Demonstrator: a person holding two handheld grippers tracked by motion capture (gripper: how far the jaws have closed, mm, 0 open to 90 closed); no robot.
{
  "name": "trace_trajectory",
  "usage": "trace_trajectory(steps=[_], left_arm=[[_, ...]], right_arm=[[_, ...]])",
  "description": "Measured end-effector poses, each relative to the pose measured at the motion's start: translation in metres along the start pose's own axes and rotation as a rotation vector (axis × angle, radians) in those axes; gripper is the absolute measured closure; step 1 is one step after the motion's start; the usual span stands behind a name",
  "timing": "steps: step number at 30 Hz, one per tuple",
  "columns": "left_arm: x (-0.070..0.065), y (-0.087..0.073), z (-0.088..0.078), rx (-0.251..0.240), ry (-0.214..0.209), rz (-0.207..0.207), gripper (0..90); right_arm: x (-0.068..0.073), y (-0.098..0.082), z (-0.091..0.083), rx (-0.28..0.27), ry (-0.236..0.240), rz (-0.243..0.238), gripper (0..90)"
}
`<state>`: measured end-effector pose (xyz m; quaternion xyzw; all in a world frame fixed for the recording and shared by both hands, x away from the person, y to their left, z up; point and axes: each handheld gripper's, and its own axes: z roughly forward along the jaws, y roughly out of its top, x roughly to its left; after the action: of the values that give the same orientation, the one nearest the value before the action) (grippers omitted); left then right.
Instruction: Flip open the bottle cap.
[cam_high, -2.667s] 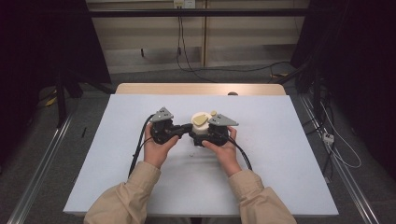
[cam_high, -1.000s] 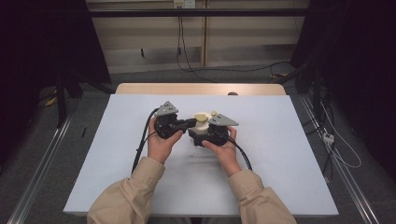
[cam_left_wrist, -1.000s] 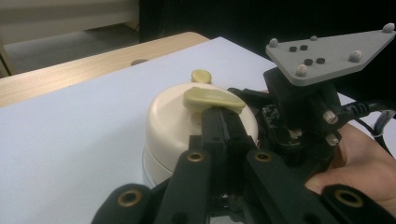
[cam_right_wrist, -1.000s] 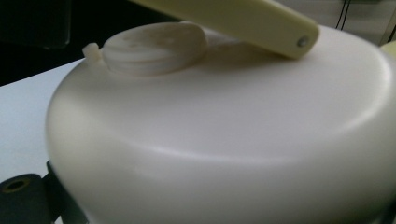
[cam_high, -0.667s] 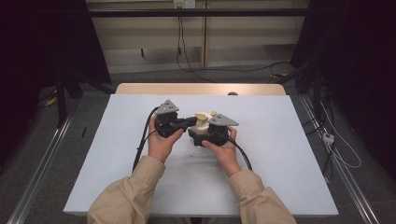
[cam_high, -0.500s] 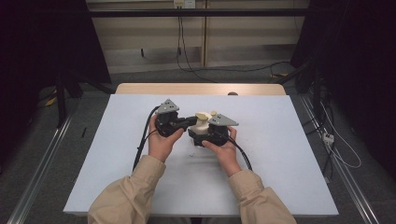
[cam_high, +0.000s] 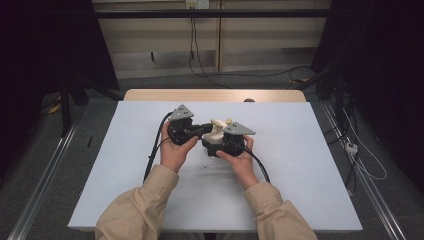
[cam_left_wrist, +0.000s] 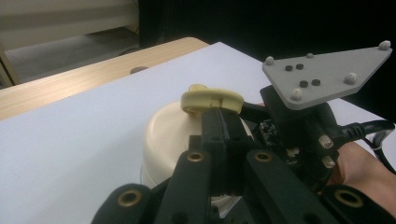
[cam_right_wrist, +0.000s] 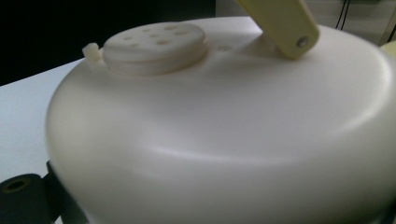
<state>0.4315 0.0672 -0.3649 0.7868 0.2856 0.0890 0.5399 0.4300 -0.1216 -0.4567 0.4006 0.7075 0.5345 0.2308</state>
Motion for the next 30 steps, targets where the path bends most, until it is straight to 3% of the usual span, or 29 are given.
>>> trace_trajectory(steps=[30], left_arm=[[-0.0015,0.0068,0.0076,0.004,-0.002,-0.002,90.0]], right_arm=[[-0.0001,0.0001,0.0001,-0.001,-0.001,-0.002,6.0]])
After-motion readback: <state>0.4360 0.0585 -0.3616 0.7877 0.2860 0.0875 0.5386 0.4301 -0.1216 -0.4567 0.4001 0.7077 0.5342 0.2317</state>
